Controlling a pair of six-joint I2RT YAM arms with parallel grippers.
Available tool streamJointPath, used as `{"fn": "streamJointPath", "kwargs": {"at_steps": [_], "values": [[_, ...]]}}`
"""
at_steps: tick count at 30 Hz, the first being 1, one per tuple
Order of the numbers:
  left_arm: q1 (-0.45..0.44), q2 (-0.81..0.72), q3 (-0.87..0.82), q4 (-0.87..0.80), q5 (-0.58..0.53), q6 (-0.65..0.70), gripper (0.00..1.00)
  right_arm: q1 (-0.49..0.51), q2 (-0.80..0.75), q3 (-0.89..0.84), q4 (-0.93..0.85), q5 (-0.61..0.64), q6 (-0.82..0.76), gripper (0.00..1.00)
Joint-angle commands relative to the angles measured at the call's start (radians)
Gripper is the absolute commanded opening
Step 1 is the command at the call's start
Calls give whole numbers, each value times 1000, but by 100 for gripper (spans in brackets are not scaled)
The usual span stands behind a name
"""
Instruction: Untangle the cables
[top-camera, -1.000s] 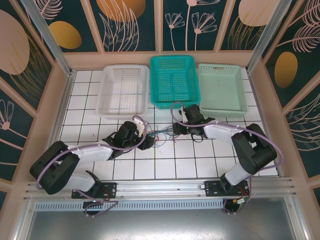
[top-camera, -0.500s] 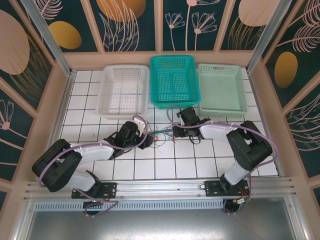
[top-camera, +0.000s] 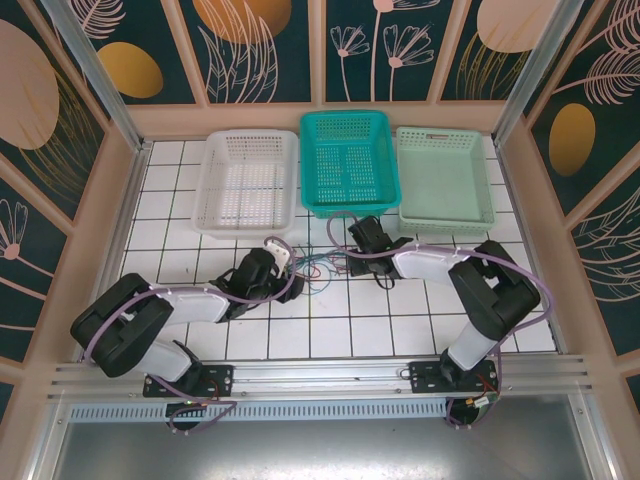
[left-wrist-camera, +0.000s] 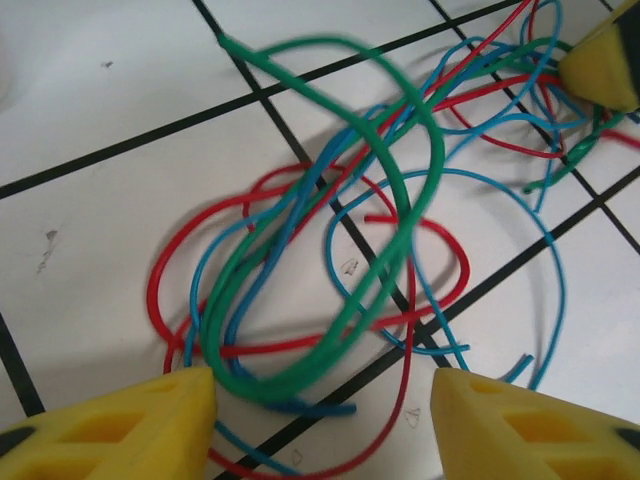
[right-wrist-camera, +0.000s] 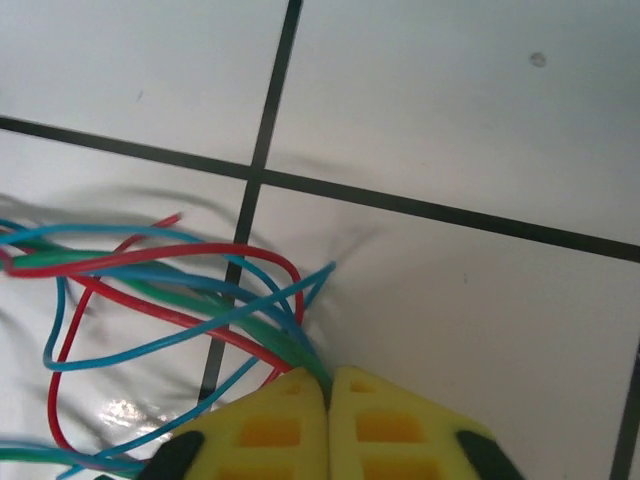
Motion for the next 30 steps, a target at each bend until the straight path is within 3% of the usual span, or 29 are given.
{"fn": "streamJointPath", "kwargs": {"at_steps": [1, 6, 9, 12, 18, 24, 30], "values": [[-5, 20, -17, 50, -21, 3, 50, 5, -35, -44, -75, 50, 29, 1], [-5, -61, -63, 82, -40, -9, 27, 6, -148, -79, -97, 47, 21, 0], [-5, -108, -77, 76, -50, -5, 21, 6, -225, -93, -127, 1, -1, 0], [-6, -143, -79, 74, -43, -8, 22, 22, -301, -99, -156, -61, -31, 0], [-5, -244, -92, 88, -15, -21, 38, 67, -386, -109, -198, -136, -43, 0], [-5, -278, -108, 166, 141, -16, 46, 69, -357, -114, -202, -104, -42, 0], [-39, -234, -74, 226, 270, -25, 48, 68, -301, -99, -175, -127, -39, 0]]}}
